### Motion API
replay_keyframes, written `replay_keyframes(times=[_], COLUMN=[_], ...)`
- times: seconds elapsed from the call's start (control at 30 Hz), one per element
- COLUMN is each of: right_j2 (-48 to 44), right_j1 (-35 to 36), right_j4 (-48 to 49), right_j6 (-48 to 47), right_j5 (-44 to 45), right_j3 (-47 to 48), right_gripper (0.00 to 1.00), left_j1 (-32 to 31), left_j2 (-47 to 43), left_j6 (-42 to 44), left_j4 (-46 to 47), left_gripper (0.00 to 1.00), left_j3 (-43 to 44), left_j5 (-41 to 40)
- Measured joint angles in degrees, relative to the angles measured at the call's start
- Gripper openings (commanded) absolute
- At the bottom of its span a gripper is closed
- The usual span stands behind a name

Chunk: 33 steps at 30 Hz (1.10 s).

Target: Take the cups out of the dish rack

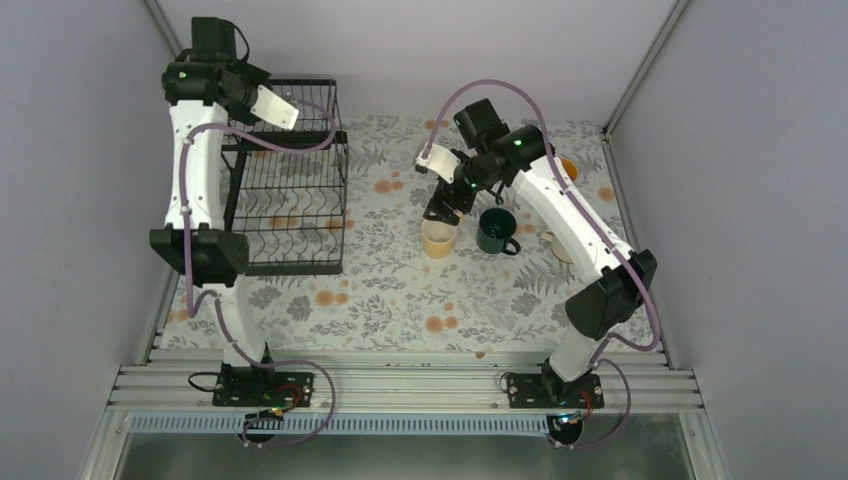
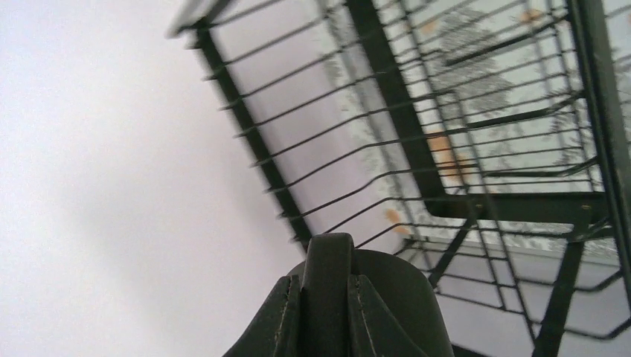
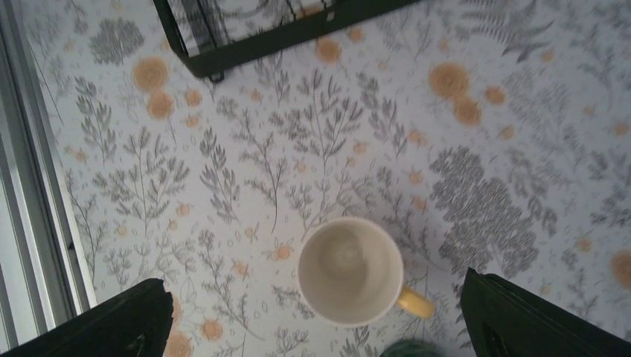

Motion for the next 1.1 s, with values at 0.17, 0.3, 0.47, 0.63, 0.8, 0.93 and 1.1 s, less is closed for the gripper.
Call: replay_keyframes(times=[0.17, 0.3, 0.47, 0.63, 0.8, 0.93, 1.1], right_j2=[0.6, 2.1, 5.2, 7.0, 9.7, 14.3, 17.3], right_j1=[0.0, 0.0, 0.0, 0.0, 0.0, 0.0, -0.3], right_j4=[0.2, 0.5, 1.6, 5.2, 9.9, 14.2, 23.0], right_j6=[1.1, 1.8, 2.2, 2.4, 3.3, 5.1, 9.8], right_j5=[-1.9, -3.7, -6.3, -9.4, -14.0, -17.6, -21.9], right_j3=[5.8, 9.2, 11.2, 11.7, 15.7, 21.6, 21.7], right_gripper=[1.0, 1.0, 1.0, 1.0, 1.0, 1.0, 1.0], left_j1=[-0.2, -0.2, -0.2, 0.2, 2.1, 3.7, 6.8], left_j2=[-4.9, -5.6, -5.5, -4.8, -4.1, -4.0, -3.5], left_j6=[-4.2, -10.1, -18.2, -24.6, -31.5, -34.7, -39.8], left_j4=[3.1, 5.2, 7.8, 10.5, 14.8, 16.9, 18.9], left_gripper=[0.02, 0.02, 0.02, 0.02, 0.02, 0.02, 0.02], left_j3=[-0.1, 0.1, -2.3, -4.0, -3.7, -3.7, -3.8], left_j5=[3.8, 8.2, 14.9, 20.5, 27.4, 31.2, 37.6])
